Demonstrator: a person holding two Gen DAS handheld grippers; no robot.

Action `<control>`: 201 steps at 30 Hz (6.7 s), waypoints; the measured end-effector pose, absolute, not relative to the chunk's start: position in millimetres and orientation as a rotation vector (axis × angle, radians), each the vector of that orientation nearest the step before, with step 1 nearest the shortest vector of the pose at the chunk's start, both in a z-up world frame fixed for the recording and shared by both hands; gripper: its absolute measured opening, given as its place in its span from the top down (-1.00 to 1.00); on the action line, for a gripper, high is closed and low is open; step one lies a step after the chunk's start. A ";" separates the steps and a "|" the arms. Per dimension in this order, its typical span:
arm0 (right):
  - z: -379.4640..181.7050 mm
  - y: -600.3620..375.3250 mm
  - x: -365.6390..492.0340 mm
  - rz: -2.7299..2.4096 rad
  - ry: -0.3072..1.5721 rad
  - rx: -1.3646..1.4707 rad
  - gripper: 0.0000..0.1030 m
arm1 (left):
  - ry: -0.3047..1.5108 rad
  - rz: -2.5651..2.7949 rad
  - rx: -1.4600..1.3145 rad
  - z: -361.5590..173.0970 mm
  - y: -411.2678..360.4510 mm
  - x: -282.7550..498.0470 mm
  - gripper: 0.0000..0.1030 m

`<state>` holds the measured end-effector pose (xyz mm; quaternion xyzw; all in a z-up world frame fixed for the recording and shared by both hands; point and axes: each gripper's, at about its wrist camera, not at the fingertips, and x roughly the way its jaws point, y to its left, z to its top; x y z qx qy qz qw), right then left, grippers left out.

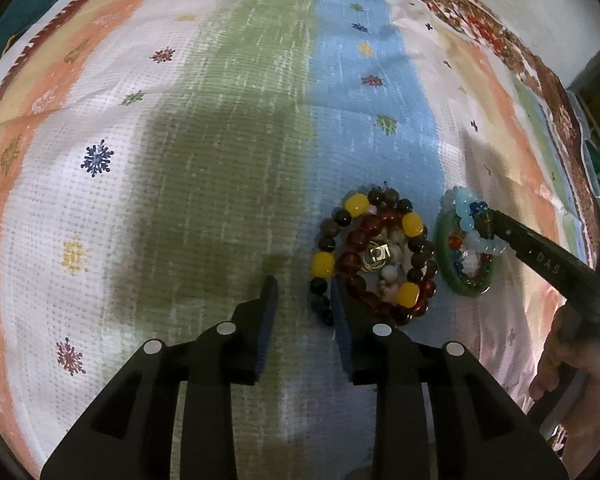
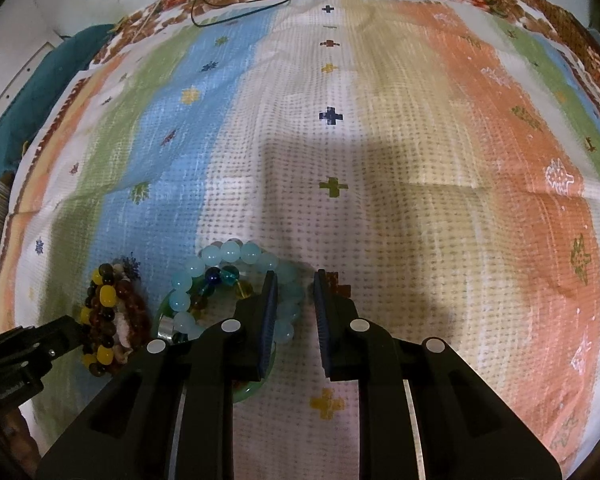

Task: Organize jewelry
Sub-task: 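Close left gripper on yellow-black bracelet while right gripper closes on light-blue bracelet, then lift yellow-black bracelet with left tool while right tool lifts light-blue bracelet, then drop yellow-black bracelet into silver tin while right tool drops light-blue bracelet there, then move both open tools back toward the red bracelet and green bangle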

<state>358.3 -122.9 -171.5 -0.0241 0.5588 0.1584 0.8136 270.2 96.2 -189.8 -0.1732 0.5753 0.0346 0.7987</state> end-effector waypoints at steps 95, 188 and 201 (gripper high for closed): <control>-0.2 -167.9 135.9 0.588 0.887 -0.119 0.76 | 0.877 -0.116 -0.152 -12.2 -7.9 111.2 0.82; -112.6 -131.6 290.4 0.374 1.106 -0.146 -0.61 | 1.179 0.224 -0.269 -148.3 70.5 248.0 -0.71; -131.9 -118.5 308.5 0.352 1.139 -0.202 -0.43 | 1.212 0.215 -0.207 -162.2 66.4 265.8 -0.43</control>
